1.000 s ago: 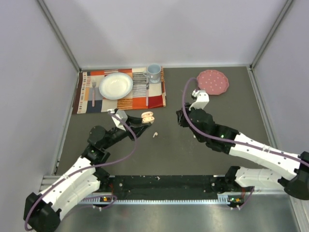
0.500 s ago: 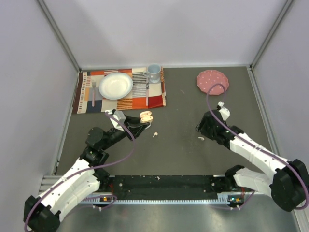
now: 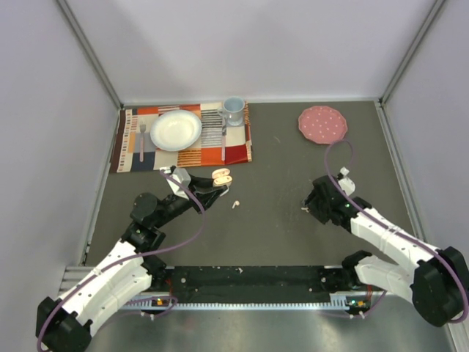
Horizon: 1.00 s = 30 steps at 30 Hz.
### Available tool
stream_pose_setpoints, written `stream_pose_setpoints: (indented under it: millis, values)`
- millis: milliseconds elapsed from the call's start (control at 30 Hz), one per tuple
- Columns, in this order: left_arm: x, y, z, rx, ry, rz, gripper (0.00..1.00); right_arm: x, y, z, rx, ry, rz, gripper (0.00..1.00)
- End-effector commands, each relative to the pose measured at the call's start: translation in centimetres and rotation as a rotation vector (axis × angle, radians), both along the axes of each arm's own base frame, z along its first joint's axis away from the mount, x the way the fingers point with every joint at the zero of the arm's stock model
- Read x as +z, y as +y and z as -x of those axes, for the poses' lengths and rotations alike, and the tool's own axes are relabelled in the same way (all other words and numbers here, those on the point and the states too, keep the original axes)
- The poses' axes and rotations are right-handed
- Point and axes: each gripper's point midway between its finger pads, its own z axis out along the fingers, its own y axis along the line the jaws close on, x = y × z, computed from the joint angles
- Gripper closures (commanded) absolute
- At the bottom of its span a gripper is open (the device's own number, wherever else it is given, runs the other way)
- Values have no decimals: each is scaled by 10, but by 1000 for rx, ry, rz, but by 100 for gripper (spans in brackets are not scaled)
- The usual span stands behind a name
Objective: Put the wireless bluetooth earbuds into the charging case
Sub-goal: Move the right earbud to the center of the board.
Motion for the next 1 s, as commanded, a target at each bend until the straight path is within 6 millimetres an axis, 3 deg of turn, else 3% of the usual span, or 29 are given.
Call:
stream_pose_setpoints:
  millis: [0,167,600,967]
  values:
    - [17,2,-3,16,-58,21,100,-8,-2,6,-134,37,-92,46]
    - [16,2,-4,20,-55,20,100,-8,-11,3,-186,10,-71,47]
    - [15,3,-5,29,-55,16,100,-15,-20,8,-205,14,-40,70]
    - [15,3,-6,32,-54,17,100,-19,-30,2,-201,32,24,74]
